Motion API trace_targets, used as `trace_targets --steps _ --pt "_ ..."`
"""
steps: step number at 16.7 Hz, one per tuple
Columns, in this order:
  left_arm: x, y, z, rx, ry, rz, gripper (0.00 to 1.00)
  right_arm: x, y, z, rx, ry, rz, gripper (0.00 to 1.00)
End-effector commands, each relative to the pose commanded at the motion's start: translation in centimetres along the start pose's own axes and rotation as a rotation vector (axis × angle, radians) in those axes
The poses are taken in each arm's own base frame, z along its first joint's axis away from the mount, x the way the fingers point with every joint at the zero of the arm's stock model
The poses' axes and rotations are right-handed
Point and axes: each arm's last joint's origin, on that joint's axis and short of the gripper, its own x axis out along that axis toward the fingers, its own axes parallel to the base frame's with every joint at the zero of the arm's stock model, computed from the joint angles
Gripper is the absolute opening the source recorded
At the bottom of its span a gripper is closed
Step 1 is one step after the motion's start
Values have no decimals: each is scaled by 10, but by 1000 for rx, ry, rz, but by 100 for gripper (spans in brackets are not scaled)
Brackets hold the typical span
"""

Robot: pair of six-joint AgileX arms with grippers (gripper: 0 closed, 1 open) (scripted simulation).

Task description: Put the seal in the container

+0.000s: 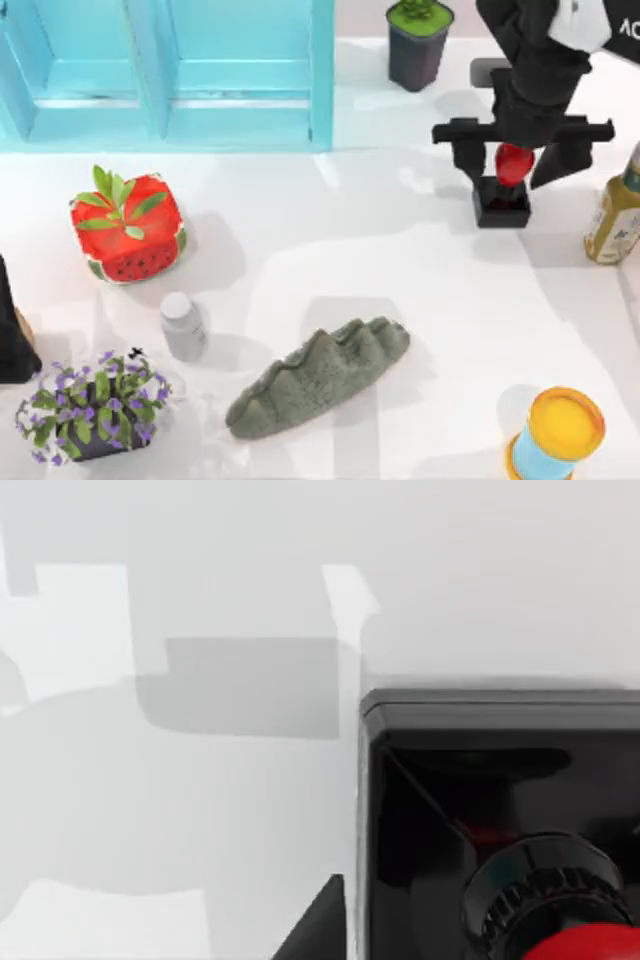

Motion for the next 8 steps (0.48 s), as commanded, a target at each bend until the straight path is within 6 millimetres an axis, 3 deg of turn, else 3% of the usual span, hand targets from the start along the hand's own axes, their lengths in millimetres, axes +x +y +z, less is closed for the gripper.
trace_targets --steps 6,8 --pt "0 0 0 0 0 0 100 0 0 0 0 0 0 2" --pt "0 0 0 0 0 0 100 0 0 0 0 0 0 0"
